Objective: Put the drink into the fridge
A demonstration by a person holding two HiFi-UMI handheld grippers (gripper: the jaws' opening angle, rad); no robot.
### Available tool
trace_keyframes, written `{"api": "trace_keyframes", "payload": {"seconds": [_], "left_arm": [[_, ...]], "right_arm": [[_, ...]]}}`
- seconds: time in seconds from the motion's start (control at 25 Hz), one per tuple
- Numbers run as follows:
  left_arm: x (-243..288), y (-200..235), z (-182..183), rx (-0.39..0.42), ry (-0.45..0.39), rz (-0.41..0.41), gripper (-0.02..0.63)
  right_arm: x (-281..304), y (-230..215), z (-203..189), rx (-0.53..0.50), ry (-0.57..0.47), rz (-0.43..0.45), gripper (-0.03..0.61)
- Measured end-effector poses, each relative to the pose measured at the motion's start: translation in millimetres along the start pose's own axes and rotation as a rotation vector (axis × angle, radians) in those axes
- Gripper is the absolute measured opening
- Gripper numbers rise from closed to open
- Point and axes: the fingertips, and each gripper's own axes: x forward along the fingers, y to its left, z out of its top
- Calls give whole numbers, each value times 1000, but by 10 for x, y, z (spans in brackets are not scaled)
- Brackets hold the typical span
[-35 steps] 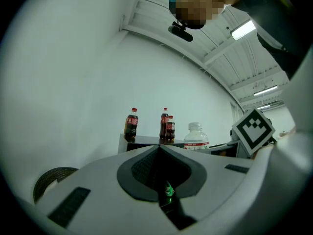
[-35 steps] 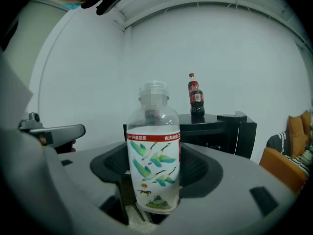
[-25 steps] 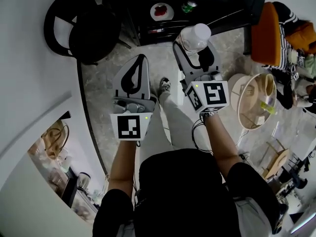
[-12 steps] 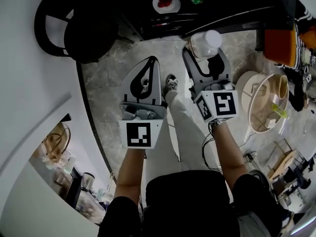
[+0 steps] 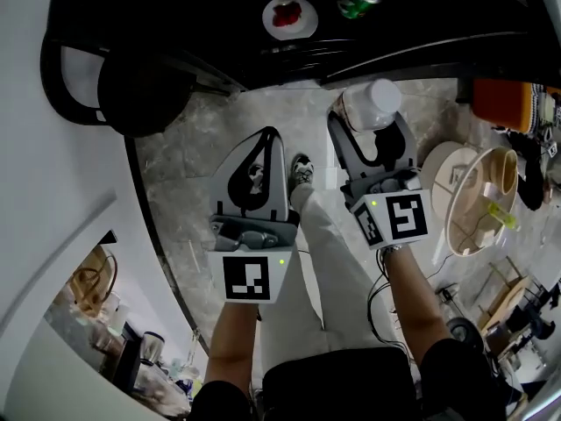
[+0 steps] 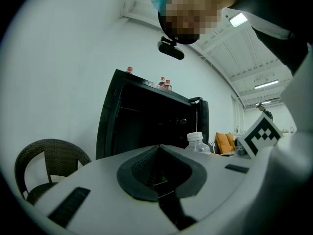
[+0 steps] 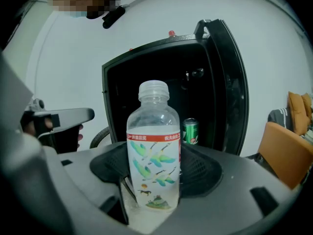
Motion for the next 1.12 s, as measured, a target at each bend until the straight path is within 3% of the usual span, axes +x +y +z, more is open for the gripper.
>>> {"api": "trace_keyframes", "payload": {"seconds": [0.48, 1.12], "left_arm": [[258, 87, -294, 4, -22, -2, 9], [466, 233, -53, 26, -68, 37, 9]], "right_arm": [[429, 78, -411, -29, 34, 84, 308], [1255, 12, 70, -42, -59, 140, 308]]}}
